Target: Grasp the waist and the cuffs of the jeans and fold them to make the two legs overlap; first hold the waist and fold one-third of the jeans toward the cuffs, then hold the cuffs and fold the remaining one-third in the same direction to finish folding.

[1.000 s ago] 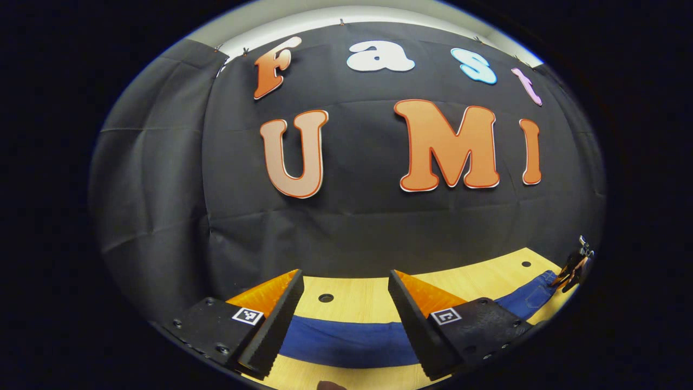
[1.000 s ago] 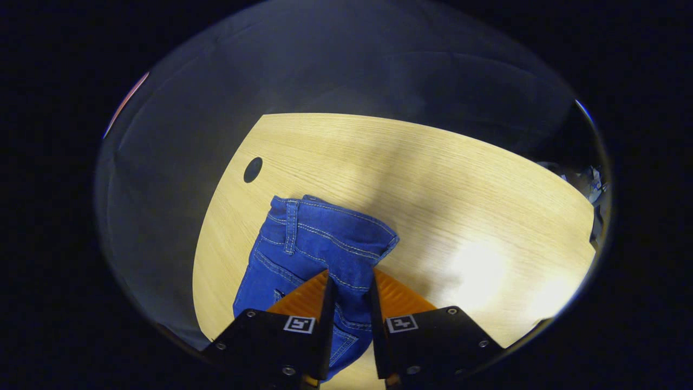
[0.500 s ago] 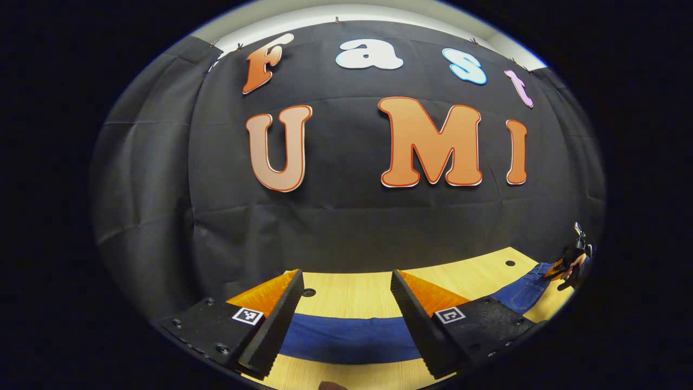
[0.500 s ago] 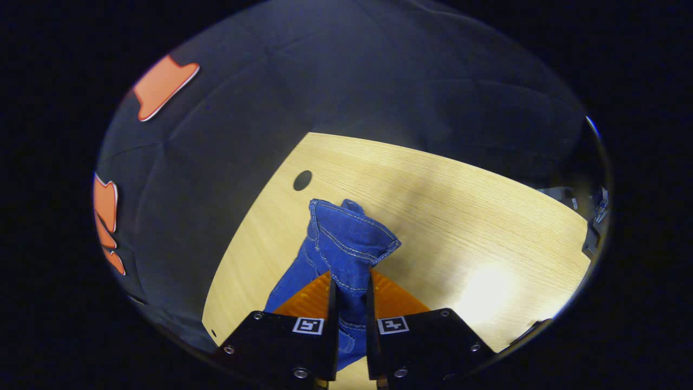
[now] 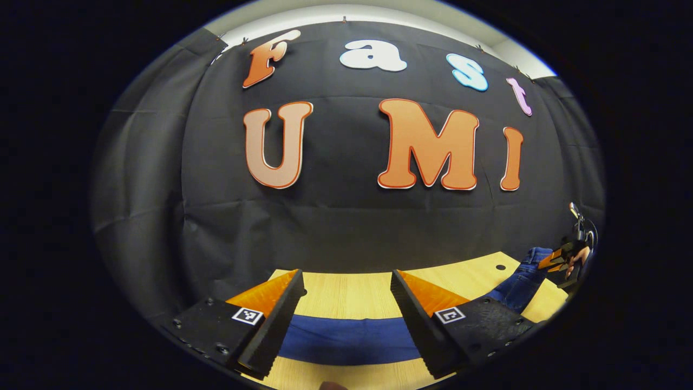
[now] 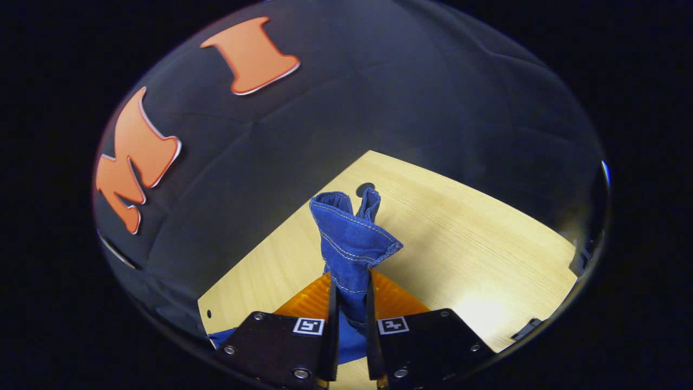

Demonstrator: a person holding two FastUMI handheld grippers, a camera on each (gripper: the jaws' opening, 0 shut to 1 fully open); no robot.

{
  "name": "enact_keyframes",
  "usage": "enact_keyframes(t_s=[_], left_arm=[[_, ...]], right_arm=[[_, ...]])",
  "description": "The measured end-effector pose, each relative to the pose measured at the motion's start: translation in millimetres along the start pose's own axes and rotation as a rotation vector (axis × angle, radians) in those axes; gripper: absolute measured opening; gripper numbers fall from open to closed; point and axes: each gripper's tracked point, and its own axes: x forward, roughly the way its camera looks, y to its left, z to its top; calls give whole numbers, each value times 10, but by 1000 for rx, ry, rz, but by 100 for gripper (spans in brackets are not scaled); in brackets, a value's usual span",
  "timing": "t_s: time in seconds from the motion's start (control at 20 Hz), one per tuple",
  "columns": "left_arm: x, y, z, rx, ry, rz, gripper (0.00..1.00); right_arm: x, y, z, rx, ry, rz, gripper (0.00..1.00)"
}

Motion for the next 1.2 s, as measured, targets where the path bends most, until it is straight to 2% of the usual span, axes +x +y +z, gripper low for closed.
enact_keyframes(t_s=[0.35, 0.6, 0.85, 0.95, 1.0, 1.05, 1.2], left_arm=[[13, 293, -148, -26, 26, 17, 99], [-10, 670, -363, -66, 71, 70, 99], [0, 1122, -712, -142, 142, 139, 100], [-8, 1312, -856, -173, 178, 174, 98], [-9, 1406, -960, -193, 203, 190, 97], [-14, 1484, -1069, -221, 224, 198, 98], [-18, 1655, -1379, -293, 295, 225, 98]], right_arm=[[-189, 712, -145, -153, -26, 74, 22], [-259, 1277, -431, -245, -12, 127, 22], [-259, 1792, -868, -329, 29, 195, 22], [-226, 1945, -1030, -363, 39, 197, 22], [-191, 2005, -1108, -382, 41, 194, 16], [-165, 2053, -1189, -396, 50, 191, 22], [-178, 2195, -1501, -452, 112, 231, 22]])
